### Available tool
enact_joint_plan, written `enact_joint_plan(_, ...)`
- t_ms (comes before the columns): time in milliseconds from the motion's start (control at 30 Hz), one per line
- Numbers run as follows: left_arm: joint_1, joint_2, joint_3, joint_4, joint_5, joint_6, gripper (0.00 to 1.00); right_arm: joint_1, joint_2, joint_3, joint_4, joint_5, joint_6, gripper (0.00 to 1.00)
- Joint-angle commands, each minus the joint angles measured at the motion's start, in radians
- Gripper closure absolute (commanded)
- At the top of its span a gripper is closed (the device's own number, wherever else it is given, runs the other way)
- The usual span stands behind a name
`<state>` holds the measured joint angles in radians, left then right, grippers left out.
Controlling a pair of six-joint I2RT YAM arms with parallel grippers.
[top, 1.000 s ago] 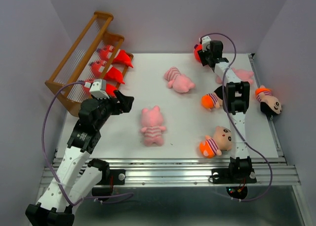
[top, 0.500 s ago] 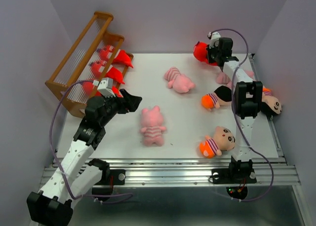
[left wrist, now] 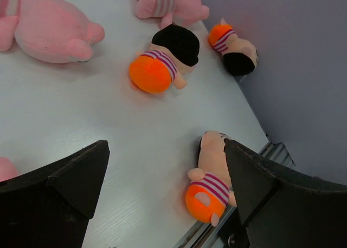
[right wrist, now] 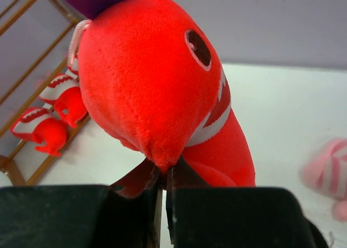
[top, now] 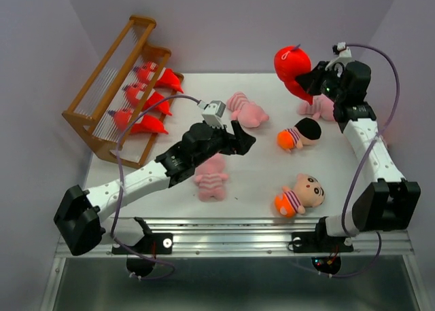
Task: Place and organize the stuffed toys onto the shelf
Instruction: Grab a stuffed toy with the right arm, then pass the stuffed toy from the right arm to the left
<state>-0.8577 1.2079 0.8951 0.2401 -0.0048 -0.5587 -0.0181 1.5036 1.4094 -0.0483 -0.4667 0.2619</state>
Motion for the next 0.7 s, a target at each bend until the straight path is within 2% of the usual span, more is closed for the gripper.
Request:
enact_joint_plan(0,-0.043,0.07,0.093,0.128,-0.135,-0.119,0.01,0.007,-0.211,-0.212,0.025,-0.067,0.053,0.99)
enact_joint_plan(100,-0.072,0.108,0.12,0.163,-0.144,-0.217,0.01,0.007,-0.366,-0.331,-0.019,-0.072,-0.007,0.99)
enact_joint_plan(300,-0.13,0.153,0.148,0.205,-0.193,-0.383,0.01,0.007,-0.537,-0.476,-0.107,-0.144,-0.087,0.99)
enact_joint_plan(500,-0.17,0.238,0.229,0.2,-0.204,-0.385,0.01,0.007,-0.64,-0.533,-0.212,-0.266,-0.144,0.99)
enact_joint_plan(667,-0.182,0.318,0.314,0.197,-0.169,-0.328,0.01,0.007,-0.687,-0.549,-0.286,-0.331,-0.21,0.96)
